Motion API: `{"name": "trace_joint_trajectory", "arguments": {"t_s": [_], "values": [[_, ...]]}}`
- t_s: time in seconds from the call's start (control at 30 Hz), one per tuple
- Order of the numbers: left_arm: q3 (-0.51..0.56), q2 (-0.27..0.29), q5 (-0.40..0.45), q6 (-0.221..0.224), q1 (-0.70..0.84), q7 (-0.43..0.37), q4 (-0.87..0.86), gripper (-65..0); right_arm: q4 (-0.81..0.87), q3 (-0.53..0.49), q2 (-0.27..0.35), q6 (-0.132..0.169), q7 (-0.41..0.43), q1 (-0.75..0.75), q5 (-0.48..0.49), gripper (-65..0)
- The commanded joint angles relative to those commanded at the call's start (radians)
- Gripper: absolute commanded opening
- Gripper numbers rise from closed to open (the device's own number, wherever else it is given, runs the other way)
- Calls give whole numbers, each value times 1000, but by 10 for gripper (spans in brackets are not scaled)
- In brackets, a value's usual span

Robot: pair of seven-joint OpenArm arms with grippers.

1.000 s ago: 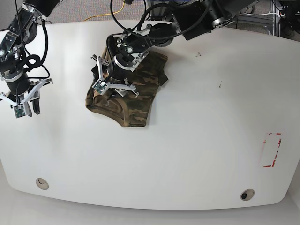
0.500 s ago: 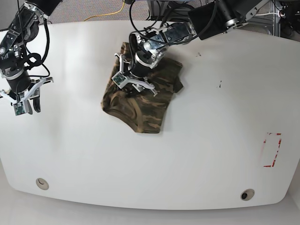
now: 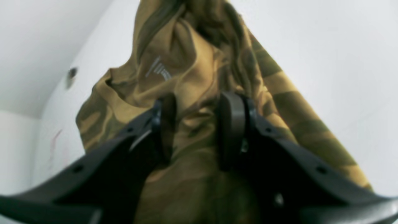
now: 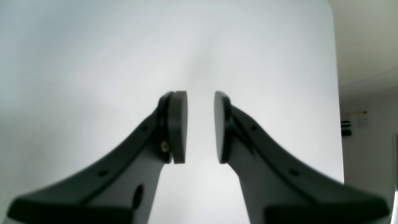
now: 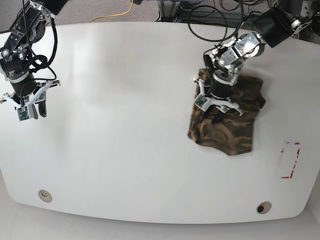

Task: Layout the t-shirt on the table in an organized manner, then fold the t-shirt properly
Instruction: 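Carry the folded shirt with the left gripper to the table's side, then release the folded shirt at the table edge with the left gripper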

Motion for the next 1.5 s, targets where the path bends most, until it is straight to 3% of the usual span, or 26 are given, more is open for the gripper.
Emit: {"name": "trace_joint_trajectory", "arguments": {"t_s": [0.1, 0.3, 0.73, 0.9, 1.1, 1.37, 1.5], "values": [[-106, -58, 0, -41, 61, 0, 12, -428, 0, 0, 0, 0, 0, 0, 0, -512], [-279, -133, 0, -173, 178, -2, 32, -431, 0, 0, 0, 0, 0, 0, 0, -512], [-624, -206, 3, -382, 387, -2, 34, -432, 2, 3, -2, 0, -2, 0, 0, -512], [-726, -219, 5, -462, 433, -2, 34, -432, 3, 6, -2, 0, -44, 0, 0, -512], [-792, -242, 6, -520, 445, -2, 31, -432, 3, 8, -2, 0, -51, 2, 0, -512], [-872, -250, 6, -532, 439, -2, 32, -431, 2, 6, -2, 0, -51, 2, -6, -512], [-899, -285, 5, -532, 434, -2, 34, -431, 0, 6, -2, 0, -48, 2, -9, -512]]}}
